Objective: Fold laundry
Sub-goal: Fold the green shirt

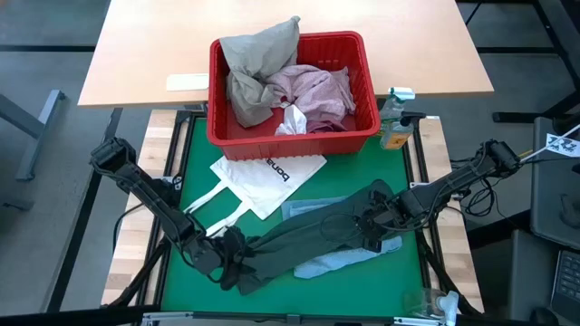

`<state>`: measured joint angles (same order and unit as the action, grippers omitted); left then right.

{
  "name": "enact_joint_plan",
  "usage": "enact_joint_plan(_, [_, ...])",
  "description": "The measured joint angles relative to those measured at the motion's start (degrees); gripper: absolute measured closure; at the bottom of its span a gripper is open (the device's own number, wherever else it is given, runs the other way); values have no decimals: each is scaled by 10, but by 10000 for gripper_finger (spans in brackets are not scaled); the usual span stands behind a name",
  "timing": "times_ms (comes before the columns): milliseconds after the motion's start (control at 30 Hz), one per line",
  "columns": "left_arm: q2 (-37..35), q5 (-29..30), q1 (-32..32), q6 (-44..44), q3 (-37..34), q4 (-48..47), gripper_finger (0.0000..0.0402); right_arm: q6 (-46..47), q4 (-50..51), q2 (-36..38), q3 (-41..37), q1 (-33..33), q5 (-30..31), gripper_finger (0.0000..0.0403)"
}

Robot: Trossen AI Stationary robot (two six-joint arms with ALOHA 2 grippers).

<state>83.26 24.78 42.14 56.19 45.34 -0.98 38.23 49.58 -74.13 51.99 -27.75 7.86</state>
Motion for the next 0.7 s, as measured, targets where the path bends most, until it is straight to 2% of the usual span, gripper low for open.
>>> enact_joint_plan(100, [0, 1, 10, -42, 0, 11, 174, 0, 0, 0, 0, 0, 0, 262])
enact_joint_plan(300, [17, 11, 29, -57, 0, 17, 177, 0, 0, 0, 0, 0, 0, 262])
enact_joint_plan(500, [64, -19, 48, -61, 0, 31, 178, 0, 0, 0, 0, 0, 0, 262])
enact_joint_plan(700, [97, -20, 53, -138, 0, 31, 178, 2, 0, 0, 0, 0, 0, 262])
